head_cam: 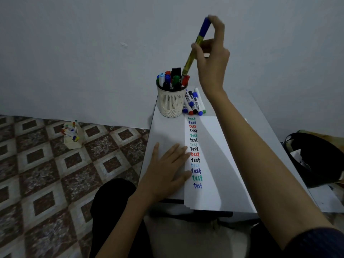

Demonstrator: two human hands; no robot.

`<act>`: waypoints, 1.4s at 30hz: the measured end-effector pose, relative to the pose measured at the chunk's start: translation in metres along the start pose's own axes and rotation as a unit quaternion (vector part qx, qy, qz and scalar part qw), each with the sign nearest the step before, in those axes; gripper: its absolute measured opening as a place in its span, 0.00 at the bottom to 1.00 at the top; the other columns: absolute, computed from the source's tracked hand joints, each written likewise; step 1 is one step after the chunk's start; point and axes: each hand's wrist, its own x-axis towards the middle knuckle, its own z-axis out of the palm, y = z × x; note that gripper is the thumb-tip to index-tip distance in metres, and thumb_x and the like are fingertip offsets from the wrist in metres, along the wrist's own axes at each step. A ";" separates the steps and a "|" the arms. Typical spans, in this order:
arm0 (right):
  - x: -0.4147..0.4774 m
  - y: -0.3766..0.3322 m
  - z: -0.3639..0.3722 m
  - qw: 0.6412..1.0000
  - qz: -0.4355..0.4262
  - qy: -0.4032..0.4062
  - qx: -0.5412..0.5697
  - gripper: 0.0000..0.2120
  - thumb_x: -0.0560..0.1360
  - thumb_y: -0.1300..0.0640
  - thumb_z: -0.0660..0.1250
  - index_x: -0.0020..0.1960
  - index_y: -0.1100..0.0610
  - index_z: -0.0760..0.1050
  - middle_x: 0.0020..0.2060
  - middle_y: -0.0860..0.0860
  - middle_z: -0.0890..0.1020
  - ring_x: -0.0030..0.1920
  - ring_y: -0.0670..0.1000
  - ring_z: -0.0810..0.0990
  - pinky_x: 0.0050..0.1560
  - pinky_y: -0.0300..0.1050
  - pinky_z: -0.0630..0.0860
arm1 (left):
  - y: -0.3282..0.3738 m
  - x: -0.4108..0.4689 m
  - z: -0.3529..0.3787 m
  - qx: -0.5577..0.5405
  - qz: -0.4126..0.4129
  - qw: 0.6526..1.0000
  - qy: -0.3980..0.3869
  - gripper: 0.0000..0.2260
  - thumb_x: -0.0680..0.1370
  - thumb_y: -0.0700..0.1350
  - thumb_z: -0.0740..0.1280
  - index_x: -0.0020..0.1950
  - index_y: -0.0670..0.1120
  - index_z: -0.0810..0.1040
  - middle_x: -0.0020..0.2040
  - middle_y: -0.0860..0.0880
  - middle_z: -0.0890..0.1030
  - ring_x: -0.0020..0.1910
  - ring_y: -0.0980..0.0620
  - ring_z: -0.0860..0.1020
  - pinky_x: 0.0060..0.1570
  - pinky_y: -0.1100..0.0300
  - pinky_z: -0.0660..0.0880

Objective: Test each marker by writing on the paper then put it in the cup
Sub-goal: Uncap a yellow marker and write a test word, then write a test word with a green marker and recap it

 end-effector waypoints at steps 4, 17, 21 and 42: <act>-0.011 0.017 0.015 0.992 0.020 -0.108 -0.058 0.21 0.74 0.61 0.69 0.66 0.59 0.69 0.35 0.52 0.81 0.36 0.48 0.81 0.42 0.40 0.80 | 0.000 0.000 -0.001 -0.008 -0.006 1.000 -0.003 0.29 0.76 0.65 0.46 0.75 0.54 0.58 0.75 0.58 0.54 0.74 0.60 0.46 0.70 0.42 0.34; -0.043 0.095 -0.022 0.904 0.259 -0.281 -0.191 0.18 0.76 0.68 0.57 0.61 0.58 0.77 0.58 0.57 0.79 0.44 0.48 0.75 0.49 0.42 0.74 | 0.002 0.000 -0.001 -0.041 -0.007 0.999 0.017 0.28 0.76 0.64 0.49 0.73 0.54 0.62 0.74 0.58 0.58 0.74 0.61 0.50 0.71 0.42 0.37; -0.074 0.114 -0.031 0.849 0.287 -0.369 -0.246 0.14 0.75 0.63 0.65 0.59 0.55 0.79 0.57 0.58 0.80 0.45 0.52 0.75 0.45 0.41 0.70 | 0.003 0.001 -0.002 -0.043 -0.009 0.999 0.012 0.29 0.76 0.64 0.49 0.74 0.54 0.60 0.75 0.59 0.57 0.74 0.61 0.49 0.71 0.43 0.35; -0.095 0.013 -0.113 0.919 0.315 0.125 0.201 0.09 0.78 0.58 0.66 0.51 0.65 0.77 0.38 0.55 0.78 0.34 0.51 0.77 0.31 0.44 0.76 | 0.003 0.001 -0.001 -0.100 -0.030 0.992 0.070 0.29 0.77 0.62 0.46 0.74 0.49 0.60 0.73 0.53 0.64 0.71 0.61 0.58 0.73 0.50 0.39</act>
